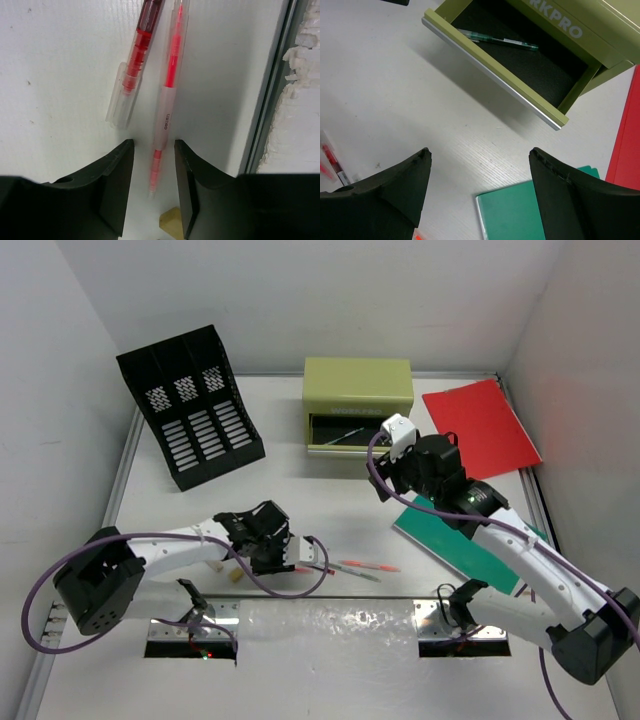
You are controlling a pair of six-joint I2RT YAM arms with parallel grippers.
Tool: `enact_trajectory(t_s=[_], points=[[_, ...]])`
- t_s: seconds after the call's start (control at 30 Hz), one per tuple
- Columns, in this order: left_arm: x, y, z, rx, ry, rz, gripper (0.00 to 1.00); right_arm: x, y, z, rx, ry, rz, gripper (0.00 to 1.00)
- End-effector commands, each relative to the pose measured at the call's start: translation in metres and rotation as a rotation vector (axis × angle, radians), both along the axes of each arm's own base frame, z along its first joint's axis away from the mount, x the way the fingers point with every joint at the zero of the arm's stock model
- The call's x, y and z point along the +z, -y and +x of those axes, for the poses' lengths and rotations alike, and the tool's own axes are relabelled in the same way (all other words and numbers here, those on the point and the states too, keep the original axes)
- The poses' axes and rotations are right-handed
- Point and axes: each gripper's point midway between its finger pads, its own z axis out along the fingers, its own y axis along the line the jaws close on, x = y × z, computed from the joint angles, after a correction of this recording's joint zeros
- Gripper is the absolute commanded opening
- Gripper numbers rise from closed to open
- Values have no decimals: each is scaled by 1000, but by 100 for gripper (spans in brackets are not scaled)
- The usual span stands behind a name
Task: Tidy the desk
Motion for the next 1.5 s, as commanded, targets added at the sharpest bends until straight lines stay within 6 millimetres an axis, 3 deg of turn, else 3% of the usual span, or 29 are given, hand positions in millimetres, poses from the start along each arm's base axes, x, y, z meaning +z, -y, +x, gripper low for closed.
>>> enact_trajectory(t_s=[0.0, 0.17, 0.33, 0.47, 0.77, 0.87, 1.13, 1.3, 1.47], points=[[-13, -11, -10, -49, -13, 38, 35, 16, -3, 4, -1, 63, 39, 77], [-15, -16, -10, -58, -5, 56, 17, 20, -2, 6, -12, 83, 47, 77], [-16, -15, -13, -71, -18, 54, 12, 15, -4, 6, -3, 54, 36, 77], [-15, -17, -16, -85, -24, 59, 1, 12, -2, 6, -19, 47, 28, 77], [-3, -15, -3, -135, 58, 49, 0, 6, -5, 4, 4, 24, 23, 78], [3, -10, -2, -154, 68, 23, 0, -19, -26, -14, 141, -113, 25, 80], [14, -11, -6, -180, 46, 39, 0, -69, -41, -50, 264, -340, 46, 80], [28, -2, -9, -187, 23, -3, 0, -57, -53, -49, 262, -360, 124, 80], [54, 13, -8, -185, 26, -83, 0, -39, -49, -38, 194, -308, 151, 80]])
